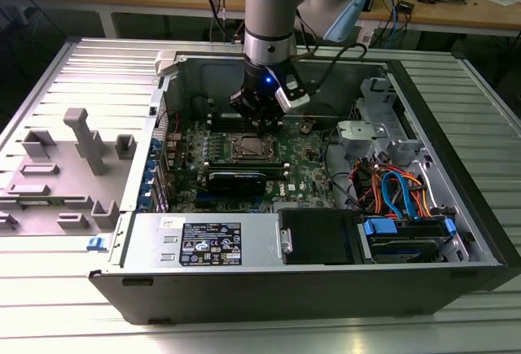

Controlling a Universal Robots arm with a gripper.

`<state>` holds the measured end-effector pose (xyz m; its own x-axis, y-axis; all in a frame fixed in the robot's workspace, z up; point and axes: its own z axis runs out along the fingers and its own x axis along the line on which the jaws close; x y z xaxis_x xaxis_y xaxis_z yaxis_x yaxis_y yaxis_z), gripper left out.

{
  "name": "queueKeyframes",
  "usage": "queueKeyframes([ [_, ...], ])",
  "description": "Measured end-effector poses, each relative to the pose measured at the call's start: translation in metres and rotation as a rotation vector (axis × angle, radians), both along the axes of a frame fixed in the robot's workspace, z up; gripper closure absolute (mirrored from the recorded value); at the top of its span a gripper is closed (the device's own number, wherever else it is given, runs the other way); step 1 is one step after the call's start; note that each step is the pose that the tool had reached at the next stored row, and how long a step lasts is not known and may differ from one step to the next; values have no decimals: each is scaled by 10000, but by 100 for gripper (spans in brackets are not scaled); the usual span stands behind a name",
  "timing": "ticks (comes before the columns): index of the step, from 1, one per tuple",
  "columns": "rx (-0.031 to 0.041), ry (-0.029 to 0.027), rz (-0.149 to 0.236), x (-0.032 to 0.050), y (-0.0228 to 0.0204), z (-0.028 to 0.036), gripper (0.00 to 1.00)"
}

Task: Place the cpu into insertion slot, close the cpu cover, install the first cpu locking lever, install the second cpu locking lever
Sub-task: 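Install the first cpu locking lever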

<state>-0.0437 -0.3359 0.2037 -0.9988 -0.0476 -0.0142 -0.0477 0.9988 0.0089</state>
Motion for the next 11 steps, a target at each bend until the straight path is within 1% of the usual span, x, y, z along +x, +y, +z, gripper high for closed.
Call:
queueKeyframes([
  [3,-8,4,1,0,-1,48,89],
  [6,-9,5,1,-1,-2,82,89],
  [8,-7,4,3,0,-6,84,89],
  [11,-9,6,1,-1,-24,84,89],
])
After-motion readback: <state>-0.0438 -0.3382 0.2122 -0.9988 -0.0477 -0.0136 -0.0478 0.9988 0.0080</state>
